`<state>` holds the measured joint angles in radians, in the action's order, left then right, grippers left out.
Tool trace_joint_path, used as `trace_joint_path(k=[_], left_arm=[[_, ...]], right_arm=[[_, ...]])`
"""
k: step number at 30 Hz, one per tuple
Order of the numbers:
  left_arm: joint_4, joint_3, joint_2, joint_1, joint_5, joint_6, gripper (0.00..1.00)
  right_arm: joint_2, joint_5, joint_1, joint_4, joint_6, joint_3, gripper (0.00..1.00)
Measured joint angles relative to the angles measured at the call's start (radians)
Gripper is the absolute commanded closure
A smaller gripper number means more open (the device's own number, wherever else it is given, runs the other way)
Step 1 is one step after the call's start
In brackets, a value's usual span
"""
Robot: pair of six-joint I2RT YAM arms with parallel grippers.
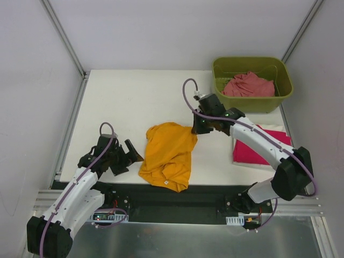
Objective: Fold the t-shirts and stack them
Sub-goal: Flatten out the tshirt
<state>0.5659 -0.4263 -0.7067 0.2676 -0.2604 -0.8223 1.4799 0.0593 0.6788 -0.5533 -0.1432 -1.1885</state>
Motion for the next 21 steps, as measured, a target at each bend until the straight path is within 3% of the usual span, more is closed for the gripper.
trace_joint_path(k=[8, 13, 21], left_arm=[[-0.055, 0.050, 0.006, 0.002, -0.061, 0.022, 0.05], [-0.129, 0.092, -0.034, 0.023, -0.103, 0.018, 0.23], [-0.262, 0.089, -0.215, 0.120, -0.089, -0.016, 0.51]], right_arm=[[-0.110, -0.046, -0.190, 0.002, -0.057, -0.039, 0.97], [-0.147, -0.089, -0.283, -0.011, -0.070, -0.018, 0.97], [-0.232, -0.104, -0.302, -0.031, -0.062, 0.029, 0.96]])
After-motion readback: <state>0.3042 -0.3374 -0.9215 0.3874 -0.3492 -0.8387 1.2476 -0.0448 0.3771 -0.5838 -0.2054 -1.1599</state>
